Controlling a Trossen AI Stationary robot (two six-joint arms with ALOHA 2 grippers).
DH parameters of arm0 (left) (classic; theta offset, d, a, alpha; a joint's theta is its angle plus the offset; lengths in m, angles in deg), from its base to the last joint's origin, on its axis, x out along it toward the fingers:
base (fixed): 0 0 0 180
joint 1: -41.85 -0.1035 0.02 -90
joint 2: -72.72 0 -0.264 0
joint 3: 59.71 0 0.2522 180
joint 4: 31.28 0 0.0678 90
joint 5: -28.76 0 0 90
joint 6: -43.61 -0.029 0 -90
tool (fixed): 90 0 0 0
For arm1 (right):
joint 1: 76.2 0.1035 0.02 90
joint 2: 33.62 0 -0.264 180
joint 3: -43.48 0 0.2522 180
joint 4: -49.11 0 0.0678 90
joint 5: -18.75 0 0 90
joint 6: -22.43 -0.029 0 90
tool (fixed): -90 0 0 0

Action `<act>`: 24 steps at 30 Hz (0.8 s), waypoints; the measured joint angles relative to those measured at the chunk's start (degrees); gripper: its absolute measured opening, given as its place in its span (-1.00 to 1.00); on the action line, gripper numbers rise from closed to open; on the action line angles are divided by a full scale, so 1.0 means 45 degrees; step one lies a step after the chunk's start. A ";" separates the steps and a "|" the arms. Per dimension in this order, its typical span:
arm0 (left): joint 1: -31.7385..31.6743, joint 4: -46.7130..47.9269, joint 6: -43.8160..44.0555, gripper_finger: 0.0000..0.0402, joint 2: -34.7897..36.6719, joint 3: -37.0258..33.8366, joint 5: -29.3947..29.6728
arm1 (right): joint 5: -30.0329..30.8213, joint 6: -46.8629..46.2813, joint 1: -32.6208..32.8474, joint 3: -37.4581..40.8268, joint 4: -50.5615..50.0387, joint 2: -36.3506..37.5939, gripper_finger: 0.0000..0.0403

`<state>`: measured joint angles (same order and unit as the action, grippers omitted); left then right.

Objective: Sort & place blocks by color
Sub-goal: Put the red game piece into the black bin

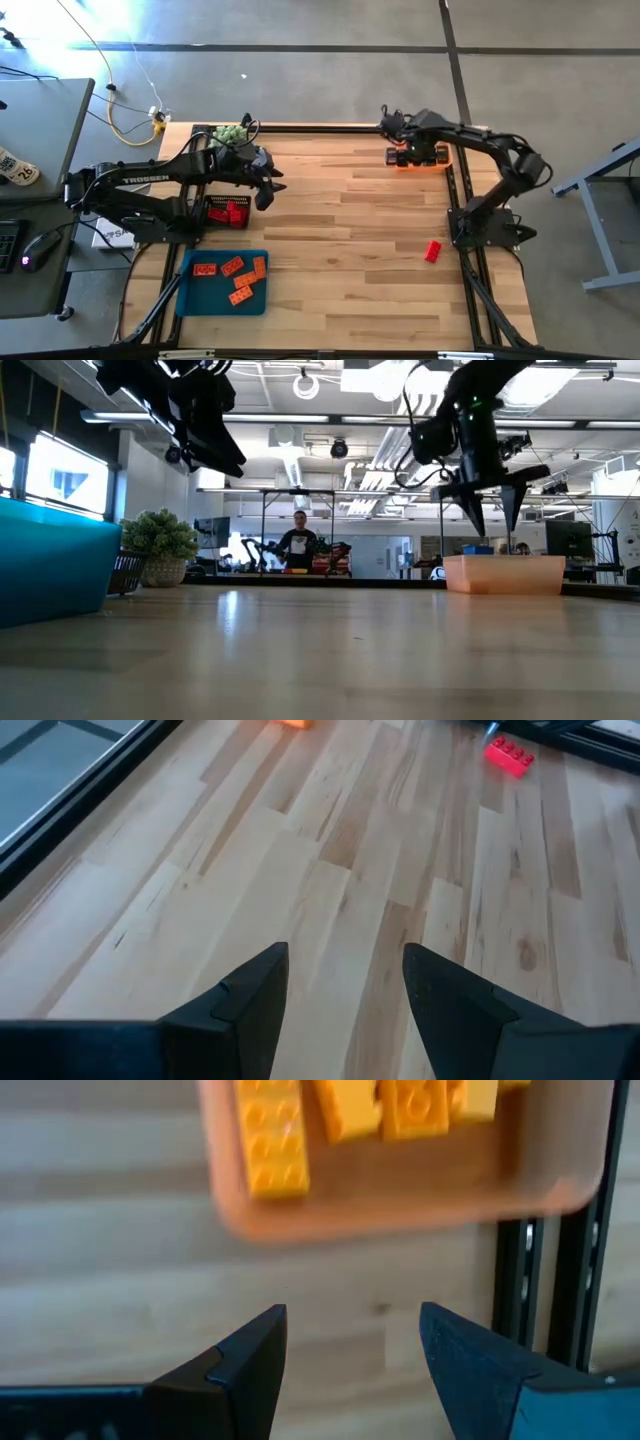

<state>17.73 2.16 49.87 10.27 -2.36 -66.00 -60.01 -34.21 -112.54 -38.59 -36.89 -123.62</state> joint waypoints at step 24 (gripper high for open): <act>-0.0005 -0.0063 0.0006 -0.06 0.0000 0.0001 0.0006 | 0.0039 -1.1128 0.8655 0.0000 -0.3539 0.1098 0.07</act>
<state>17.71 1.87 49.89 10.27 -2.36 -65.97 -59.84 -84.29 -73.59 -38.59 -52.82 -118.67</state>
